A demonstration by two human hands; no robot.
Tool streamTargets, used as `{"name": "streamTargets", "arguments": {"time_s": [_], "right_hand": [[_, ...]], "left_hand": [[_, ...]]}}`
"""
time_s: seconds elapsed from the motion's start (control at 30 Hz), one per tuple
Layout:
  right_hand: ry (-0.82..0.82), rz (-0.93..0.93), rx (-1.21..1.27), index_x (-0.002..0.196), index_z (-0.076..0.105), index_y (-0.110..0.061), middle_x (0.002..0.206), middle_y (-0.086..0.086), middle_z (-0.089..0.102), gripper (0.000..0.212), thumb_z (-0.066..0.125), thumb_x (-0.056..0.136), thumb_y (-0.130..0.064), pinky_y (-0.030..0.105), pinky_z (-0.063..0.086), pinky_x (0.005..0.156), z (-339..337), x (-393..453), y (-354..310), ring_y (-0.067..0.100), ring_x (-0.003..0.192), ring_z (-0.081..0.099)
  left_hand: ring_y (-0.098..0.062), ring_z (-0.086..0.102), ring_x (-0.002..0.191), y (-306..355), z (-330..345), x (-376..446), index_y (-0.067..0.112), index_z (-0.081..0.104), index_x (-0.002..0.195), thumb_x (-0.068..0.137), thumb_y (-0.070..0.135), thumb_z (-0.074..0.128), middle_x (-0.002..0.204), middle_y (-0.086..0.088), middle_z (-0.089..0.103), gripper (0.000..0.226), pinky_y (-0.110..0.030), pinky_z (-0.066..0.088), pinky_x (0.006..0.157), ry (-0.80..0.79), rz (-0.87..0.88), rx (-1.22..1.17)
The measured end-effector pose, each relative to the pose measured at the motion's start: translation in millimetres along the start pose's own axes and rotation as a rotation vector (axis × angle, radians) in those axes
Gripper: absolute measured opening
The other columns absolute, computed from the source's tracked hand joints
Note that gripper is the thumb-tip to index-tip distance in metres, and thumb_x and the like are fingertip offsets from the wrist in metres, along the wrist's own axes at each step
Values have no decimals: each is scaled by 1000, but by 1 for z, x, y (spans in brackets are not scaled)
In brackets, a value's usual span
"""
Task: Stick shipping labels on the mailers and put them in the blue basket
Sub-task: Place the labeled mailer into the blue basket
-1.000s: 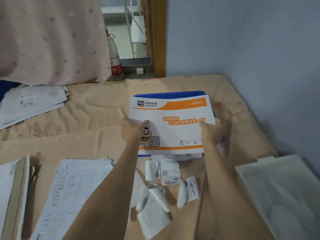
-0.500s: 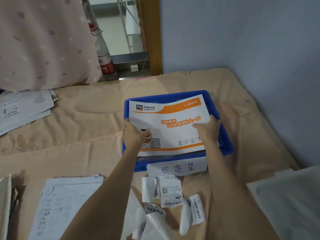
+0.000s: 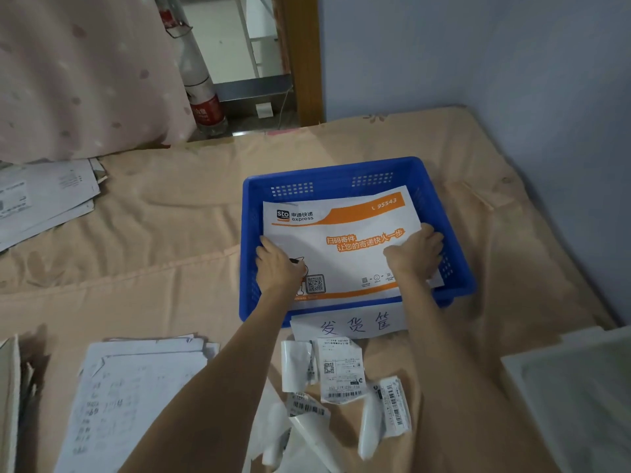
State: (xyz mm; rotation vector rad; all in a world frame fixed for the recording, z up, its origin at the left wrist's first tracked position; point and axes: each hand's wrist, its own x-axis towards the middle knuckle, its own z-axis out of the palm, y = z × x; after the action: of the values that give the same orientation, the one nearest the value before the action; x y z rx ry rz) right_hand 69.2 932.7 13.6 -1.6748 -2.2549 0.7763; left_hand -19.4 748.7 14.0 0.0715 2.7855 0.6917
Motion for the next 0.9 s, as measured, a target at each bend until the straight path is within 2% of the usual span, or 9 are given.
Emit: {"name": "streamTargets", "arguments": {"time_s": [0.13, 0.23, 0.3, 0.4, 0.5, 0.57, 0.67, 0.73, 0.9], "right_hand": [[-72, 27, -139, 136, 36, -9, 142, 17, 40, 71, 74, 80, -29, 48, 28, 114, 5, 0, 8, 36, 133, 37], [-187, 43, -257, 146, 22, -8, 150, 18, 26, 79, 67, 85, -31, 47, 21, 116, 8, -1, 10, 35, 139, 25], [-249, 43, -315, 149, 12, -6, 152, 17, 19, 83, 62, 88, -31, 46, 21, 115, 10, -1, 9, 34, 139, 22], [-270, 7, -347, 149, 10, -7, 151, 15, 18, 84, 62, 88, -31, 45, 24, 115, 9, -4, 4, 34, 136, 27], [-202, -28, -212, 146, 24, -10, 147, 14, 27, 76, 65, 87, -37, 45, 31, 112, 1, -14, -6, 32, 131, 34], [-159, -47, -1, 139, 37, -10, 141, 14, 37, 62, 63, 89, -36, 44, 40, 106, -6, -26, -15, 31, 126, 41], [-188, -106, 268, 130, 48, -11, 131, 10, 47, 43, 60, 92, -27, 32, 48, 91, -19, -52, -23, 23, 113, 52], [-217, -132, 377, 122, 55, -11, 124, 7, 53, 31, 58, 93, -22, 25, 44, 81, -26, -73, -26, 18, 104, 55], [-202, -193, 651, 102, 64, -11, 101, 4, 69, 12, 57, 93, -14, 15, 46, 69, -34, -133, -41, 19, 91, 66]], "left_hand": [[-32, 29, 137, -1, 5, -1, 0, 3, 149, 85, 34, 69, 146, -19, 25, 97, -38, 33, 109, 1, 19, 142], [-33, 30, 134, -2, 9, -1, 6, 10, 148, 89, 33, 63, 145, -19, 24, 84, -40, 34, 107, 20, 68, 276], [-33, 30, 132, -2, 11, -1, 12, 16, 146, 92, 30, 58, 146, -18, 23, 71, -40, 34, 107, 23, 138, 383], [-32, 31, 131, 3, 7, 2, 12, 28, 141, 93, 29, 53, 145, -15, 27, 57, -40, 33, 107, -41, 207, 464], [-26, 49, 118, 12, -9, -7, 14, 39, 131, 93, 28, 53, 129, -7, 51, 43, -41, 40, 100, -47, 243, 206], [-19, 62, 98, 12, -23, -25, 19, 46, 123, 94, 28, 52, 108, 2, 64, 31, -39, 50, 84, 74, 254, -76], [-13, 61, 71, -1, -39, -61, 20, 53, 110, 94, 24, 50, 80, 11, 61, 17, -32, 48, 64, 329, 245, -267], [-14, 59, 67, -15, -50, -77, 19, 53, 106, 93, 21, 51, 77, 12, 59, 13, -32, 48, 61, 403, 232, -323], [-20, 59, 65, -55, -86, -98, 17, 54, 98, 93, 24, 49, 71, 6, 62, 9, -34, 45, 61, 528, 145, -357]]}}
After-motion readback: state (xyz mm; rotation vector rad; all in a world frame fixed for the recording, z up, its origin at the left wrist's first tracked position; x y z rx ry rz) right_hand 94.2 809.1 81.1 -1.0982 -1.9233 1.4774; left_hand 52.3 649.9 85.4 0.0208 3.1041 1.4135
